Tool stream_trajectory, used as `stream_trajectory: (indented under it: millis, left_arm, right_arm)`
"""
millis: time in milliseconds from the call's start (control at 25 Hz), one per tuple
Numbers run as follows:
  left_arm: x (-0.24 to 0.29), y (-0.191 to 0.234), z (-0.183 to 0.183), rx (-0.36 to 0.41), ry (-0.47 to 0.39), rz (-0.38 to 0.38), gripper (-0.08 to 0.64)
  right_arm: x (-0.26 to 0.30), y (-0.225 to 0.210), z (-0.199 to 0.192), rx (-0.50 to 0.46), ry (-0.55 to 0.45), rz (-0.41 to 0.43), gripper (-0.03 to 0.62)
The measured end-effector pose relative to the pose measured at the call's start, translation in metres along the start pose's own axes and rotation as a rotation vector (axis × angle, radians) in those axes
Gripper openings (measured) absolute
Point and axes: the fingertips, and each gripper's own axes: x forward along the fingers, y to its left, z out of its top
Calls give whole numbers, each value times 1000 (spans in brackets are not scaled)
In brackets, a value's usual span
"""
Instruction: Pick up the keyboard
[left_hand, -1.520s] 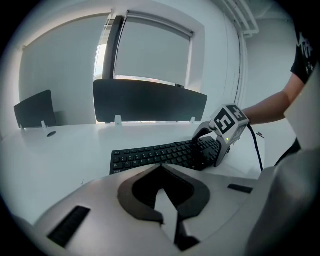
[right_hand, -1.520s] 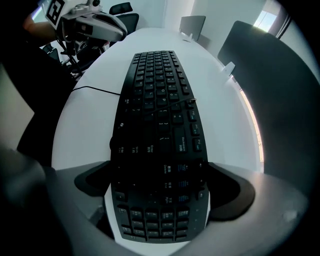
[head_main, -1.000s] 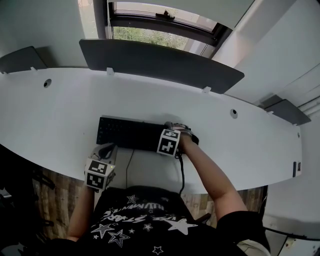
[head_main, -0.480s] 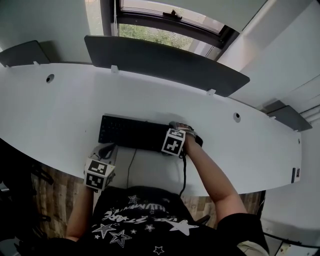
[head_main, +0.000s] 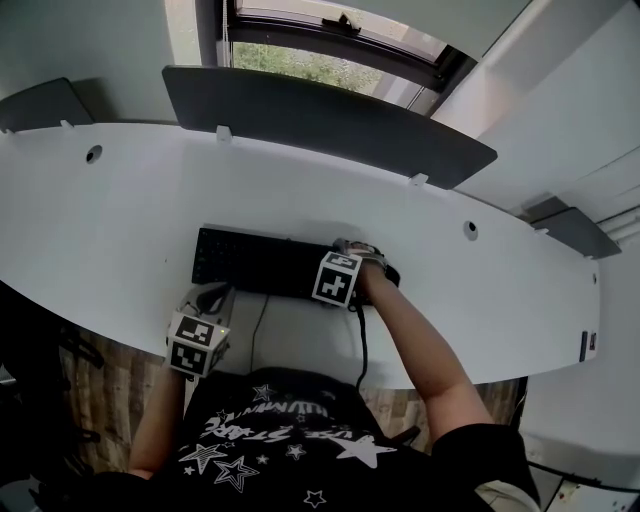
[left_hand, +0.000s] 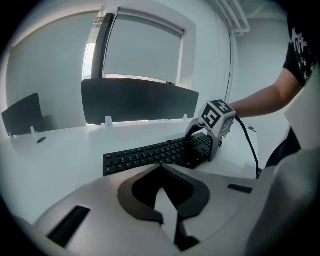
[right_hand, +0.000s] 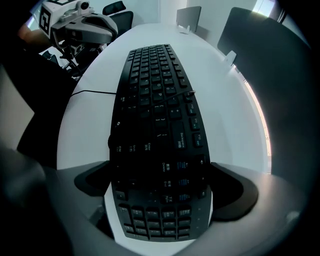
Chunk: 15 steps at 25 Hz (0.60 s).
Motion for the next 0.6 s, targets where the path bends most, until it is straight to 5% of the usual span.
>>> stream_trajectory:
  millis: [600]
  left_arm:
    - [1, -3, 3, 42, -2, -40, 9]
  right_arm:
    - [-8, 4, 2, 22, -51, -107, 577]
